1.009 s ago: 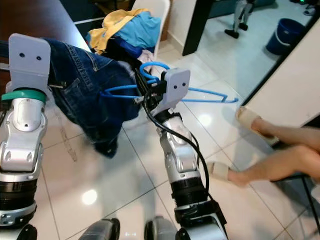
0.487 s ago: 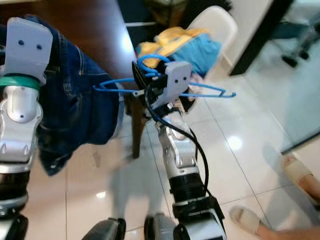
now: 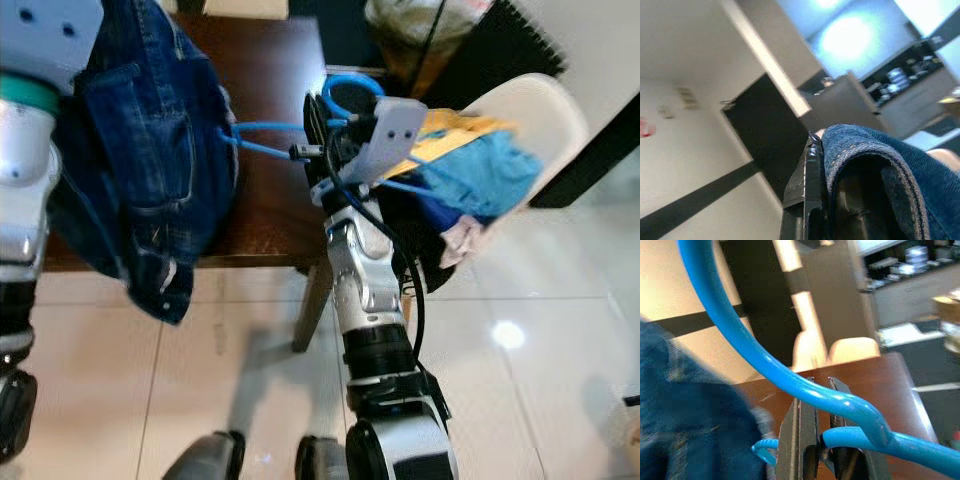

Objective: Hang hanger

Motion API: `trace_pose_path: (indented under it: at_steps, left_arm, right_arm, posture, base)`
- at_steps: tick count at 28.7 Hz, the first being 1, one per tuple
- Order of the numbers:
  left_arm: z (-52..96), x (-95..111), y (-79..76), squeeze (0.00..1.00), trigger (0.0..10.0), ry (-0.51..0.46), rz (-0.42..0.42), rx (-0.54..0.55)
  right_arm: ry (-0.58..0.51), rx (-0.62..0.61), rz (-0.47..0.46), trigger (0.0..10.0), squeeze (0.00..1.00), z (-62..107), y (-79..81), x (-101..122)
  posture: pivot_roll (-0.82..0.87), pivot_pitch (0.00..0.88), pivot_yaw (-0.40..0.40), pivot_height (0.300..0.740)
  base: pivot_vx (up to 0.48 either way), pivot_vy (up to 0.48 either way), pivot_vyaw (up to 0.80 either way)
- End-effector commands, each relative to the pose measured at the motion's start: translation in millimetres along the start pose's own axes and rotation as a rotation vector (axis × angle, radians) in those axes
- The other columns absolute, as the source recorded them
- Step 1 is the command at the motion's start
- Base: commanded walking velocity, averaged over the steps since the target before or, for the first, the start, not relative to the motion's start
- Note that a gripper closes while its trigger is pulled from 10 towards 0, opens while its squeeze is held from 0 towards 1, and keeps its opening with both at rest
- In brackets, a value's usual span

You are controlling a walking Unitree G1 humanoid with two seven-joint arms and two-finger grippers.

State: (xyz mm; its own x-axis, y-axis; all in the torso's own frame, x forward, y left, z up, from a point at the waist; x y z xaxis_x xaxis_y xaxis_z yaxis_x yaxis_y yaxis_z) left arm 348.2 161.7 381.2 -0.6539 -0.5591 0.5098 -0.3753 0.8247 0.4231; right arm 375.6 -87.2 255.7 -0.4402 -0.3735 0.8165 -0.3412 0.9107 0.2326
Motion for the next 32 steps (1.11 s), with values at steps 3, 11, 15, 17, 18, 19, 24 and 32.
trace_pose_path:
  at_steps: [3, 11, 15, 17, 18, 19, 24, 32]
  left_arm:
    - [-8.1, 10.0, -12.7, 0.0, 10.0, -0.009, 0.188, -0.099]
    - [-13.6, 7.3, -20.2, 0.0, 10.0, -0.028, 0.215, -0.192]
    - [-13.9, 7.0, -20.8, 0.0, 10.0, -0.032, 0.196, -0.18]
    - [-12.2, 5.8, -22.6, 0.0, 10.0, -0.029, 0.174, -0.176]
    - [-12.2, 5.8, -22.6, 0.0, 10.0, -0.029, 0.174, -0.176]
    - [-9.6, 2.8, -24.7, 0.0, 10.0, -0.022, 0.155, -0.175]
    - [-3.2, -7.2, -26.9, 0.0, 10.0, 0.022, 0.197, -0.186]
    - [2.9, -24.5, -27.8, 0.0, 10.0, 0.107, 0.16, -0.182]
  right_arm:
    - [0.0, -0.075, 0.034, 10.0, 0.0, 4.9, -17.5, -0.5]
    - [0.0, -0.123, 0.061, 10.0, 0.0, 5.0, -27.0, 0.0]
    - [-0.004, -0.117, 0.073, 10.0, 0.0, 4.7, -25.8, 0.4]
    - [-0.003, -0.108, 0.079, 10.0, 0.0, 4.6, -24.4, 0.3]
    - [-0.003, -0.108, 0.079, 10.0, 0.0, 4.6, -24.4, 0.3]
    - [-0.001, -0.1, 0.083, 10.0, 0.0, 4.6, -22.8, -0.1]
    - [0.001, -0.082, 0.085, 10.0, 0.0, 4.7, -18.9, -1.5]
    - [0.004, -0.073, 0.078, 10.0, 0.0, 4.9, -15.0, -3.6]
  posture:
    - [0.14, 0.048, 0.022, 0.74]
    - [0.14, 0.046, 0.023, 0.74]
    - [0.13, 0.048, 0.024, 0.74]
    - [0.13, 0.053, 0.02, 0.74]
    - [0.13, 0.053, 0.02, 0.74]
    - [0.13, 0.054, 0.019, 0.74]
    - [0.14, 0.062, 0.017, 0.74]
    - [0.14, 0.075, 0.016, 0.74]
  base:
    - [0.455, 0.0, 0.0]
    - [0.457, 0.0, -0.32]
    - [0.413, 0.0, -0.26]
    - [0.186, 0.0, 0.0]
    - [0.0, 0.0, 0.0]
    - [0.0, 0.0, 0.0]
    - [0.0, 0.0, 0.0]
    - [0.0, 0.0, 0.0]
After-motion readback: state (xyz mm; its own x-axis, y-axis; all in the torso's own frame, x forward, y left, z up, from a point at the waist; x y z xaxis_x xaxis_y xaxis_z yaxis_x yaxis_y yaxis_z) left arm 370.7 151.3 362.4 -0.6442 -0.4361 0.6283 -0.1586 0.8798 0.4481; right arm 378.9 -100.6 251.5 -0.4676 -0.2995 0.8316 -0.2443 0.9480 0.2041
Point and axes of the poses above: a point about 5 cm out from each wrist's last joint towards the gripper, its own z axis pointing back from the gripper into the wrist, its own x axis along the axis of the wrist's last joint, y = z × x, the point moved 3 cm from there along -z, pointing out of the wrist towards the gripper, and after that the axes turned 5 degrees about z, right-handed, at the moved point
